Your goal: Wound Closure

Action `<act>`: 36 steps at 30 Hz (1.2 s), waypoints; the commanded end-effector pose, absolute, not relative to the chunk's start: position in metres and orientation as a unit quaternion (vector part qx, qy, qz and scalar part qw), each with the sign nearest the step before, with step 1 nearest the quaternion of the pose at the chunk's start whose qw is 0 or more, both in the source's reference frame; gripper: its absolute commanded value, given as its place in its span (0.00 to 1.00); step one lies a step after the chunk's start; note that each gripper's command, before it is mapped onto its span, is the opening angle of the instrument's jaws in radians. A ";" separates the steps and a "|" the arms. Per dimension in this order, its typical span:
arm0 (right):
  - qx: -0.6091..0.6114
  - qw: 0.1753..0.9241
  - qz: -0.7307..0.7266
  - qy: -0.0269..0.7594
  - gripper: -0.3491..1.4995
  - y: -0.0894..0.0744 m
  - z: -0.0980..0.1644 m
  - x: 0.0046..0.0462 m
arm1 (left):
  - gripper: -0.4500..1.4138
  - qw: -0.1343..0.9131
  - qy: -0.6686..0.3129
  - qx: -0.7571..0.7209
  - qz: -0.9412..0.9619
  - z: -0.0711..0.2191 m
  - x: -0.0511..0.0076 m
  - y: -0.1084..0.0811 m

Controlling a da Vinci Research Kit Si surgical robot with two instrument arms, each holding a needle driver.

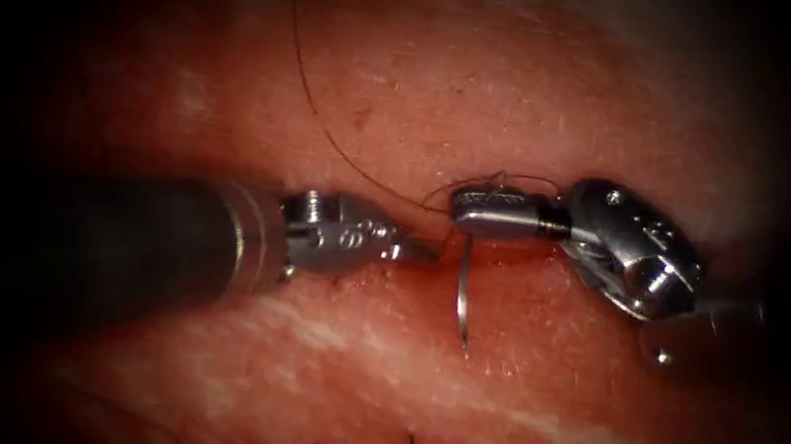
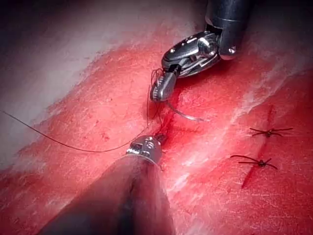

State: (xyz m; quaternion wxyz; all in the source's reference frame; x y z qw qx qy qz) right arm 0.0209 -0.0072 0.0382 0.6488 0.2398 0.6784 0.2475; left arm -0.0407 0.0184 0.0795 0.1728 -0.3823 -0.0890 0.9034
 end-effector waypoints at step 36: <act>0.143 0.706 0.184 0.668 0.00 -0.007 0.046 0.0237 | 0.00 0.120 -0.206 -0.269 0.933 0.079 -0.0429 0.013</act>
